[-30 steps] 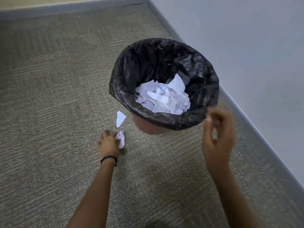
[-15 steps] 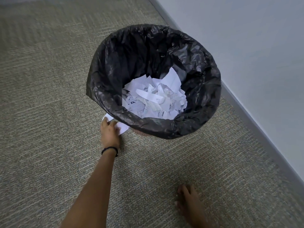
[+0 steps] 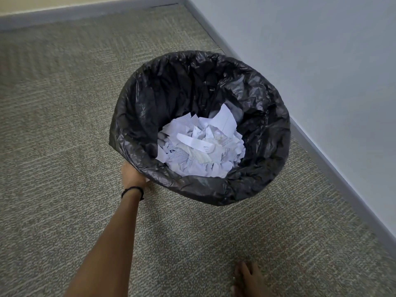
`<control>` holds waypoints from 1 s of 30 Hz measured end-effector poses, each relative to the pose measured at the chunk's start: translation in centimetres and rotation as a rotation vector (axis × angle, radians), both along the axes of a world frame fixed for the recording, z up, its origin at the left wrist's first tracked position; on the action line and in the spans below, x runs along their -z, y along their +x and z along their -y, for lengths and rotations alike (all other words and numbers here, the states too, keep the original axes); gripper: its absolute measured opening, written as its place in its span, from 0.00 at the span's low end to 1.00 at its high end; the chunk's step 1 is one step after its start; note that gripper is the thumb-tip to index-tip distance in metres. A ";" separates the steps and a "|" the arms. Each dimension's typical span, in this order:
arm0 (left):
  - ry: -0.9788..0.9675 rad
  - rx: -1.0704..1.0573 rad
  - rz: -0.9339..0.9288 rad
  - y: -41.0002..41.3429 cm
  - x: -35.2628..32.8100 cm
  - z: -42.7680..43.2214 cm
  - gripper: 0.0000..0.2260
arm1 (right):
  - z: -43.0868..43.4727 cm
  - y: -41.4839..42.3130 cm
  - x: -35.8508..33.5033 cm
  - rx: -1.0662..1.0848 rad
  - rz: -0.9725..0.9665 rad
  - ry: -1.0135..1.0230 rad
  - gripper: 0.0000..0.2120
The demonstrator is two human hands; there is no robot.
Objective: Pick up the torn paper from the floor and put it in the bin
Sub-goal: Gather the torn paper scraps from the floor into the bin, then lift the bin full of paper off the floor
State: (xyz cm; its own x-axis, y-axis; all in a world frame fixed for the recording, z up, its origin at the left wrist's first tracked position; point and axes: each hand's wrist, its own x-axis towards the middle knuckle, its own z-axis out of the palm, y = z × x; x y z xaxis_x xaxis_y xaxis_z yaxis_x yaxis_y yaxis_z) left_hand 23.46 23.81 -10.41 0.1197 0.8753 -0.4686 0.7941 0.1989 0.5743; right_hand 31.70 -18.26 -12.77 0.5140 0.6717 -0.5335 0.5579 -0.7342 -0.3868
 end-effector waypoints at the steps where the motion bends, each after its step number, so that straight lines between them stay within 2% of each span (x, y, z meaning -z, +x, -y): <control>1: -0.001 0.027 -0.012 0.1 -0.8 0.0 0.18 | 0.1 0.2 0.0 -0.004 0.018 0.003 0.42; 5: 0.172 0.075 0.107 0.2 -4.1 2.1 0.10 | 0.3 0.6 -0.1 -0.057 0.063 -0.007 0.41; 7: 0.202 -0.018 0.183 -0.6 -4.9 3.1 0.10 | 0.5 0.4 0.6 -0.051 0.063 0.033 0.42; 9: 0.217 -0.148 0.236 -1.5 -5.7 3.5 0.07 | -0.2 0.7 -0.2 -0.001 0.011 -0.011 0.40; 12: 0.250 -0.315 0.426 -2.7 -7.5 3.5 0.06 | -0.3 0.4 -0.9 -0.007 -0.047 -0.088 0.39; 15: 0.309 -0.437 0.643 -3.1 -12.2 2.9 0.06 | -0.3 0.0 0.1 -0.002 0.082 -0.013 0.43; 16: 0.340 -0.446 0.708 -3.0 -14.0 2.7 0.05 | -0.6 -0.2 -0.9 0.001 0.068 -0.036 0.43; 17: 0.375 -0.443 0.756 -2.8 -16.0 2.7 0.05 | -0.7 -0.3 -1.9 0.031 -0.009 -0.042 0.40; 18: 0.411 -0.431 0.792 -2.7 -18.0 2.6 0.04 | -1.0 -0.5 -3.3 0.095 -0.119 -0.039 0.32; 19: 0.442 -0.420 0.822 -2.6 -19.7 2.6 0.03 | -1.7 -0.8 -4.6 0.108 -0.108 0.022 0.20; 20: 0.470 -0.416 0.847 -2.5 -21.7 2.6 0.04 | -1.9 -1.2 -5.3 0.235 -0.055 0.120 0.21; 21: 0.499 -0.410 0.866 -2.4 -23.4 2.6 0.05 | -2.6 -1.4 -6.2 0.315 -0.112 0.122 0.24; 22: 0.529 -0.393 0.888 -2.2 -24.8 2.5 0.05 | -4.0 -1.6 -7.9 0.426 -0.112 0.169 0.19; 23: 0.560 -0.349 0.903 -2.0 -26.3 2.6 0.05 | -4.9 -1.4 -9.5 0.530 -0.066 0.308 0.11; 24: 0.582 -0.272 0.893 -1.7 -27.4 2.7 0.05 | -5.9 -0.8 -11.6 0.676 -0.025 0.471 0.07; 26: 0.586 -0.063 0.830 -0.7 -28.7 3.3 0.07 | -9.2 0.8 -17.1 0.871 -0.001 0.773 0.11; 27: 0.555 0.032 0.795 -0.1 -28.9 3.9 0.09 | -10.6 1.4 -20.3 0.887 -0.040 0.874 0.11; 30: 0.447 0.152 0.657 1.0 -28.2 5.2 0.20 | -14.1 4.3 -26.4 0.784 -0.149 0.947 0.17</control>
